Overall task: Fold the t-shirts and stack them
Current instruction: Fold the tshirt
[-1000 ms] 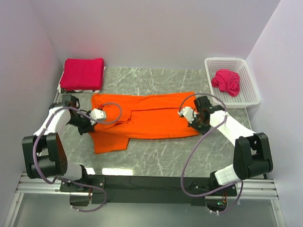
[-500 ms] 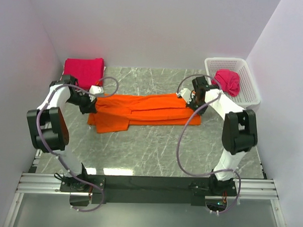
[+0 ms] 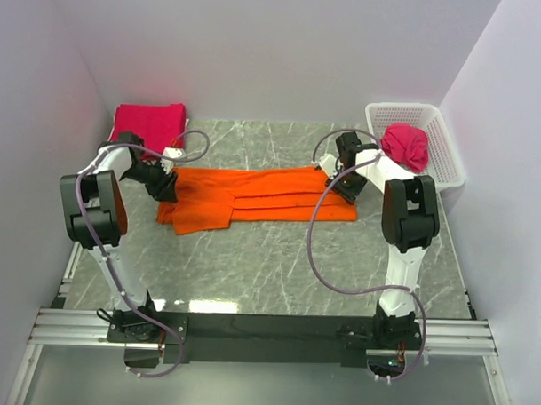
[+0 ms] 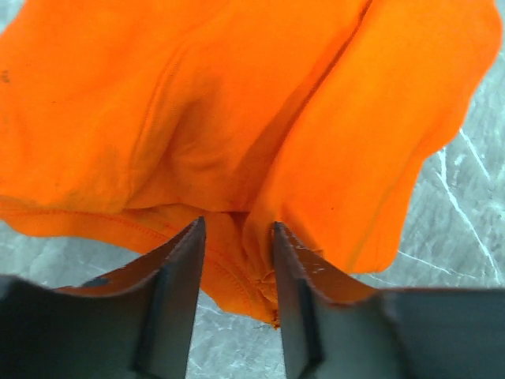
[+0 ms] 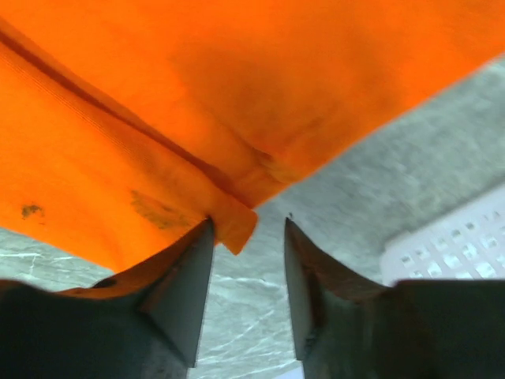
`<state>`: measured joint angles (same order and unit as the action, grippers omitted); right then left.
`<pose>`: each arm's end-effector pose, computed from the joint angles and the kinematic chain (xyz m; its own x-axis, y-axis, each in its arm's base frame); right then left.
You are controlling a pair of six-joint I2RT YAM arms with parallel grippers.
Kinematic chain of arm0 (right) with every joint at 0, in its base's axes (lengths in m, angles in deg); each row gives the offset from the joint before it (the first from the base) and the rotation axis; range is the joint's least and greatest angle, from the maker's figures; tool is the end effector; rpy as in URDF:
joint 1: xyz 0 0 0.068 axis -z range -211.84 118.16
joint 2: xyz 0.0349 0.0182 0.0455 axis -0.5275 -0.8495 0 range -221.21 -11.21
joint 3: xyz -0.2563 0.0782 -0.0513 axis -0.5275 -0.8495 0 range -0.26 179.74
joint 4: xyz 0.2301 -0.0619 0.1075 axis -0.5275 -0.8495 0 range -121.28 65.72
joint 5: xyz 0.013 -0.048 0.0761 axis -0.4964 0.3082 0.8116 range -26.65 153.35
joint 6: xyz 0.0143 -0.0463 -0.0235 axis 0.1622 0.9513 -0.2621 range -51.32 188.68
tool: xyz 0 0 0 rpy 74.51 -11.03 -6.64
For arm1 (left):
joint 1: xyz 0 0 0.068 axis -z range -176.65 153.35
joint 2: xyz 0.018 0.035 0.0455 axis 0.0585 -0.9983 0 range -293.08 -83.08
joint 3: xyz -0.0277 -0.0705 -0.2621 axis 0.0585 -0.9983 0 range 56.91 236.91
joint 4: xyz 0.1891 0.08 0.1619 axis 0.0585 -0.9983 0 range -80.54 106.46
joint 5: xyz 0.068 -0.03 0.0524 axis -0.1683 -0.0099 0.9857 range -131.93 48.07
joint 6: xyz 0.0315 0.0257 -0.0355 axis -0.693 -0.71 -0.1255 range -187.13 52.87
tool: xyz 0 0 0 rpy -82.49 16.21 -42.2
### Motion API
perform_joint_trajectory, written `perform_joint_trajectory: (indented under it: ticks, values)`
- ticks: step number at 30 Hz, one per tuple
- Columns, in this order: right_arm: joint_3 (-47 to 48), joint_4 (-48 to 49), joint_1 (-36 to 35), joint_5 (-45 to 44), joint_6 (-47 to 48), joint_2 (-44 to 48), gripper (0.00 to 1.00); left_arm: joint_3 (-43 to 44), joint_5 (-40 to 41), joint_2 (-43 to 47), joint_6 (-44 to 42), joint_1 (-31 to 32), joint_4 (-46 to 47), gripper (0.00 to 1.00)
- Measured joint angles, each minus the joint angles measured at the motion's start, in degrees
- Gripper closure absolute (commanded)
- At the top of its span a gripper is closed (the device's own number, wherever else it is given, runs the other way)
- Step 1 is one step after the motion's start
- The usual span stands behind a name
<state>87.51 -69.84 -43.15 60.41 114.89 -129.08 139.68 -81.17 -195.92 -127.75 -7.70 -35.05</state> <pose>0.4050 0.0791 0.1699 -0.5250 -0.8403 -0.1356 -0.8128 0.5422 -0.2132 0.3767 0.0506 0.1854 -0.5266 0.5847 -0.6171 0.8177 0.5470 -0.1796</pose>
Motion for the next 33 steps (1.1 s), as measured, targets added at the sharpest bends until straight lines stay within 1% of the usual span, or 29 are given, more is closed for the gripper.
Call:
perform_joint_trajectory:
  ticks: [1,3,5,6,8,10,12,15,18,22,29,30,33]
  values:
    - [0.2,0.2,0.0,-0.5,-0.5,0.0,0.5,-0.2,0.0,0.2,0.5,-0.1,0.6,0.51]
    - [0.5,0.6,0.1,-0.8,-2.2,0.5,0.43,-1.7,0.1,1.8,1.9,-0.4,2.6,0.48]
    - [0.9,0.5,0.1,-0.7,-3.8,1.4,0.43,-4.8,0.3,5.3,3.1,-0.8,4.6,0.47]
    - [1.1,0.4,0.1,-0.5,-5.0,2.1,0.43,-6.5,0.4,7.8,3.5,-0.9,5.1,0.47]
    - [1.6,-0.3,0.2,0.4,-7.0,3.8,0.46,-9.9,0.7,13.4,4.4,-1.0,6.2,0.47]
    - [2.2,-1.4,0.3,2.1,-9.4,5.3,0.52,-13.4,1.6,19.3,5.6,0.1,7.8,0.47]
    - [2.8,-2.7,0.3,4.4,-11.8,6.1,0.53,-17.7,2.3,24.7,7.6,2.3,9.7,0.47]
    - [3.2,-4.4,0.3,8.7,-15.4,6.3,0.53,-23.1,3.4,28.2,11.3,5.3,11.8,0.47]
    - [3.0,-6.1,0.3,11.4,-18.2,6.3,0.53,-27.9,5.0,28.1,16.0,6.8,13.6,0.47]
    - [1.2,-6.2,0.3,12.8,-19.8,6.5,0.53,-32.8,9.4,27.8,19.9,8.1,15.9,0.47]
    - [-0.9,-6.5,0.3,13.3,-20.7,6.5,0.54,-34.7,15.3,25.2,23.4,10.2,21.2,0.47]
    - [-0.9,-6.6,0.3,13.3,-20.8,6.5,0.54,-34.7,16.0,24.5,23.9,10.6,21.8,0.49]
    - [-0.9,-6.6,0.3,13.4,-20.9,6.5,0.54,-34.3,18.4,22.9,24.5,11.8,24.3,0.6]
